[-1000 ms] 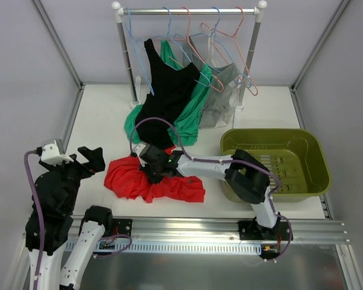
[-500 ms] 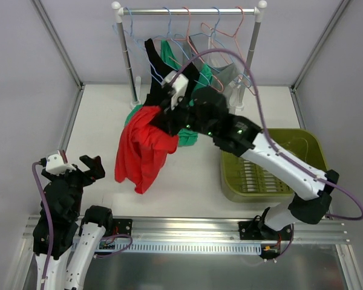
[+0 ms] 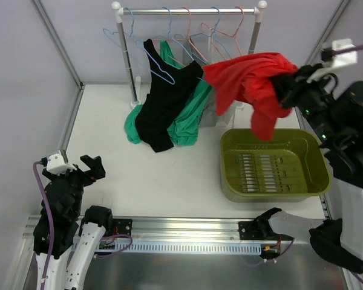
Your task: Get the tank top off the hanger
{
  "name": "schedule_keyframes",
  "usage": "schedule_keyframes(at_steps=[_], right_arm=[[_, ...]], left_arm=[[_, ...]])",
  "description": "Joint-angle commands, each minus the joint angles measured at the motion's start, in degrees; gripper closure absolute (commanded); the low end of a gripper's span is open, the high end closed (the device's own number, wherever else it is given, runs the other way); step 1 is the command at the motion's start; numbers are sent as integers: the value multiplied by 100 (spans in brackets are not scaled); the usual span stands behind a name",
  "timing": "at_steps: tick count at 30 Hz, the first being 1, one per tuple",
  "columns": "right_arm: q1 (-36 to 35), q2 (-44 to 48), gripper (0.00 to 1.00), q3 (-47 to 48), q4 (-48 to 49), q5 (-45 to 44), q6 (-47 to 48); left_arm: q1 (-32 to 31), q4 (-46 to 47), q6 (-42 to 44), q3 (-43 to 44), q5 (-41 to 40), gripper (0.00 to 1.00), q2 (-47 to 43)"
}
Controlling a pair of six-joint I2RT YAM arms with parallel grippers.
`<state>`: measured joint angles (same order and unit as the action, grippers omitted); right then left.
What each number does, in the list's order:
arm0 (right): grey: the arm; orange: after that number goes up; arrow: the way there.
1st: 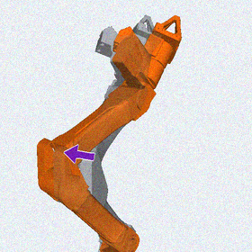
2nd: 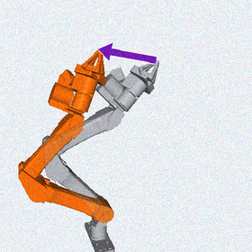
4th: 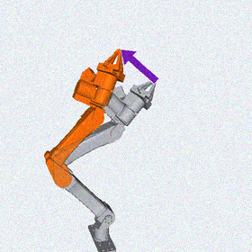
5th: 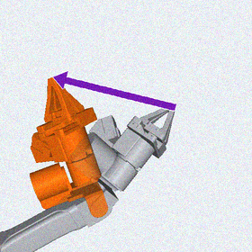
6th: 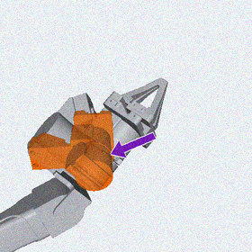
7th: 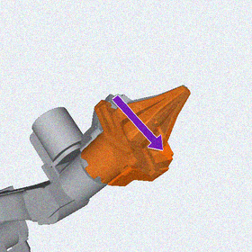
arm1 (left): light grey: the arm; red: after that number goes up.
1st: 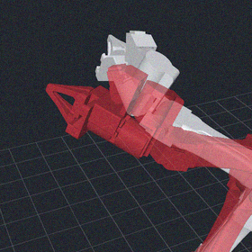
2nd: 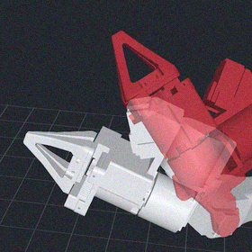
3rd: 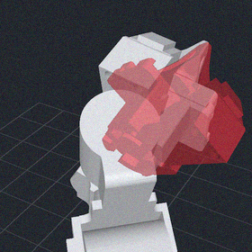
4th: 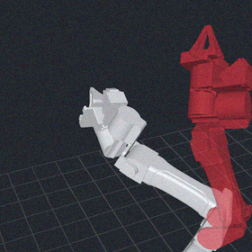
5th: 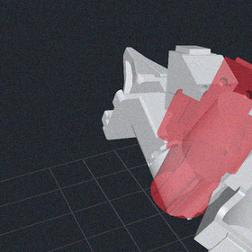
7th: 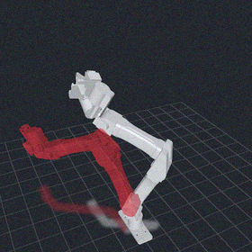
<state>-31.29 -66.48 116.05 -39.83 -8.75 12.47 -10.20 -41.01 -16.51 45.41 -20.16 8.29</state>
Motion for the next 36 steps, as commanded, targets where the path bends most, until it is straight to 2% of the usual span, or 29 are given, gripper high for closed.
schedule_keyframes(at_steps=[1, 5, 10, 17, 21, 22, 23, 24, 25, 28, 32, 33, 35, 36], right_arm=[[586, 415, 100, -580, -331, -452, 160], [1133, 951, 100, -1575, -315, -302, -34], [1397, 1672, 100, -2647, -60, -451, -280], [1854, 1866, 100, -4422, 432, -513, -630], [1960, 1849, 99, -5205, 819, -645, -1026], [1960, 1814, 92, -5346, 828, -663, -1097], [1960, 1744, 40, -5399, 819, -698, -1219], [1969, 1735, 17, -5443, 811, -854, -1229], [1960, 1752, 1, -5435, 706, -943, -1403], [1969, 2006, 0, -5339, 539, -1233, -1484], [1960, 2498, 1, -5128, 433, -1392, -1528], [1969, 2665, 1, -5127, 433, -1323, -1572], [1969, 2771, 0, -5136, 476, -1034, -1616], [1969, 2772, 1, -5145, 503, -571, -1607]], left_arm=[[-53, 173, 8, -6, -5, 1, 93], [-53, 164, -19, 3, -58, 1, 146], [-53, 173, -19, -6, -32, 1, 146], [-53, 164, -80, 12, 56, 1, 260], [-53, 164, -159, 257, 398, 1, 943], [-53, 155, -177, 354, 582, 1, 1111], [-53, 155, -246, 459, 1071, 1, 1270], [-53, 164, -325, 739, 1337, 1, 1593], [-53, 173, -396, 898, 1609, 1, 1762], [-53, 217, -703, 1671, 2393, 1, 2491], [-114, 252, -906, 2699, 2605, 1, 3572], [-384, 252, -906, 3128, 2562, 1, 4096], [-972, 252, -889, 3613, 1853, 1, 4591], [-1341, 252, -837, 4207, 1458, 1, 5133]])
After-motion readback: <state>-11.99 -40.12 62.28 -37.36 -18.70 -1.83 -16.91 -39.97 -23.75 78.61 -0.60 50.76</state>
